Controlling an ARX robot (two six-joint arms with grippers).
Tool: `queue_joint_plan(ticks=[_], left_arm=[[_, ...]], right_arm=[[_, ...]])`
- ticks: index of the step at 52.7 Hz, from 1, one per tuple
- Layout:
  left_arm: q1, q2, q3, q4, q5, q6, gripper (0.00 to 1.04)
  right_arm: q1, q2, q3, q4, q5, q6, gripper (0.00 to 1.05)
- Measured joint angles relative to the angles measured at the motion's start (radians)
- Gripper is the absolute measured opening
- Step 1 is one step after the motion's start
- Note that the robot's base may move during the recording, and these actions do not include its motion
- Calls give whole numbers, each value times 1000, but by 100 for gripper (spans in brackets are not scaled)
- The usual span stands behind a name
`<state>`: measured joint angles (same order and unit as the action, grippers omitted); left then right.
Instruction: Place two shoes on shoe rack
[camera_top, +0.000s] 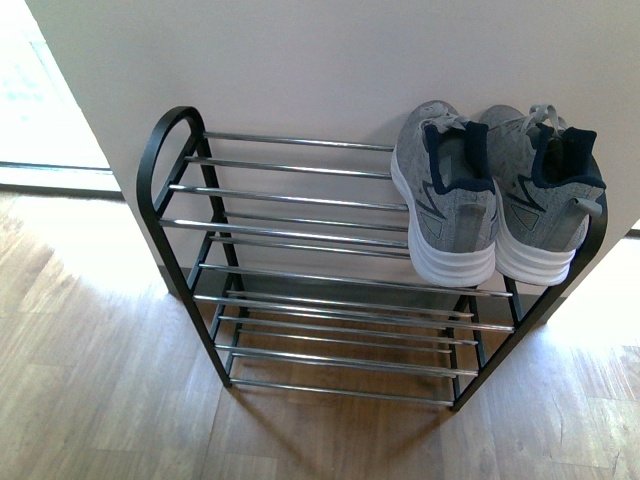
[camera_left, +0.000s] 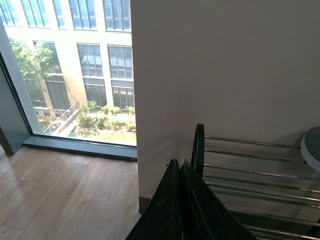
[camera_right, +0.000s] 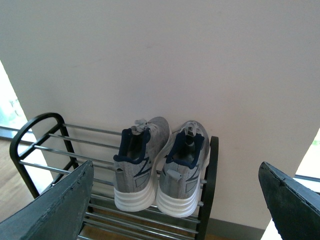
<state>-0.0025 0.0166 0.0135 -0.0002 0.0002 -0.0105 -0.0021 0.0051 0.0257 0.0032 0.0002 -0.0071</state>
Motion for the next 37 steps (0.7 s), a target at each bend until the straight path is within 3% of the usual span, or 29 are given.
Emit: queue_joint_plan(ticks=[3, 24, 37], left_arm=[[0, 0, 0, 0, 0, 0, 10], [0, 0, 0, 0, 0, 0, 96], [0, 0, 0, 0, -3, 2, 95]], right_arm=[[0, 0, 0, 0, 0, 0, 95], [0, 0, 0, 0, 0, 0, 96], [0, 0, 0, 0, -4, 0, 96]])
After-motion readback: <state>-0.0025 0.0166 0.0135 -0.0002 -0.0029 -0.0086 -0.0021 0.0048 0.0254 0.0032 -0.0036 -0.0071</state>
